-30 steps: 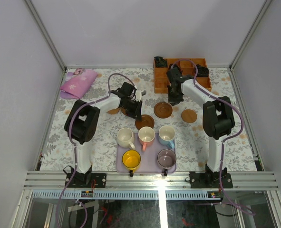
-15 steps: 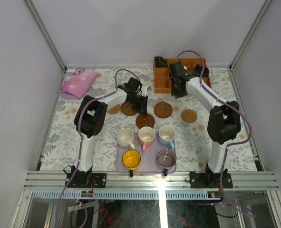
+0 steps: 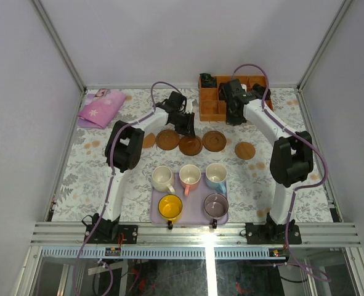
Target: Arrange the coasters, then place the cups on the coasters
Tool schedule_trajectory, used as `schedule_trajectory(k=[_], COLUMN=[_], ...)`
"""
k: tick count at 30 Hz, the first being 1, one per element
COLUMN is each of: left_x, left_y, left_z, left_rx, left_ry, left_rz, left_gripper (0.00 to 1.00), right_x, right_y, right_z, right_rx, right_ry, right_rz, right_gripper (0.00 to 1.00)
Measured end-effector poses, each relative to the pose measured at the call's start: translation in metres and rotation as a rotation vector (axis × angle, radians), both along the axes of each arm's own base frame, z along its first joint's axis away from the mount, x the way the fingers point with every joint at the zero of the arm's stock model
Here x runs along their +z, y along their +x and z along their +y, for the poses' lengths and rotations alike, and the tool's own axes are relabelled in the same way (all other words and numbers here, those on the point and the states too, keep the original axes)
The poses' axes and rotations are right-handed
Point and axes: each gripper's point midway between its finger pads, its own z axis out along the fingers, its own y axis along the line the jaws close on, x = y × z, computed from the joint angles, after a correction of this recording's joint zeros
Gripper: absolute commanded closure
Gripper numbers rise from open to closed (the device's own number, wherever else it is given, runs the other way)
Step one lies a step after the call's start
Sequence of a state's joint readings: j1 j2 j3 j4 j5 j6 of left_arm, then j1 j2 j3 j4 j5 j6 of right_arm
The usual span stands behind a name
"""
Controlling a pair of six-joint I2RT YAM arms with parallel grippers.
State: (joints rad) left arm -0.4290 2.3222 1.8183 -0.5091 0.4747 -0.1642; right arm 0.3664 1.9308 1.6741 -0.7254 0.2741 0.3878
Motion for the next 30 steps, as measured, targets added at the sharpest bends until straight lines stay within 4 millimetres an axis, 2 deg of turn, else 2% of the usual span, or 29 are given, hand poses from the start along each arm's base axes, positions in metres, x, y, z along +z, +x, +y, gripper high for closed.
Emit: schedule_trajectory(k=[7, 12, 22, 30], left_x=[0.002, 0.003, 0.004, 0.004], left_y=[0.03, 0.043, 0.045, 0.039], left_z=[0.02, 0.03, 0.028, 0.022], left_rx=[0.098, 0.133, 0.125, 0.097], left_ry=[-0.014, -0.011, -0.027, -0.073], left_rz=[-0.01, -0.026, -0.034, -0.031], left_gripper=[0.77, 0.76, 0.75, 0.75], right_x=[0.0, -0.001, -0.008, -0.034], right_y=[0.005, 0.009, 0.011, 0.007], right_z=[-0.012, -0.013, -0.015, -0.006], right_rx=[-0.029, -0.034, -0.039, -0.009], right_ry=[0.004, 0.005, 0.019, 0.12], right_rz=[-0.001, 0.0, 0.017, 0.085], right_gripper=[1.0, 1.0, 1.0, 1.0])
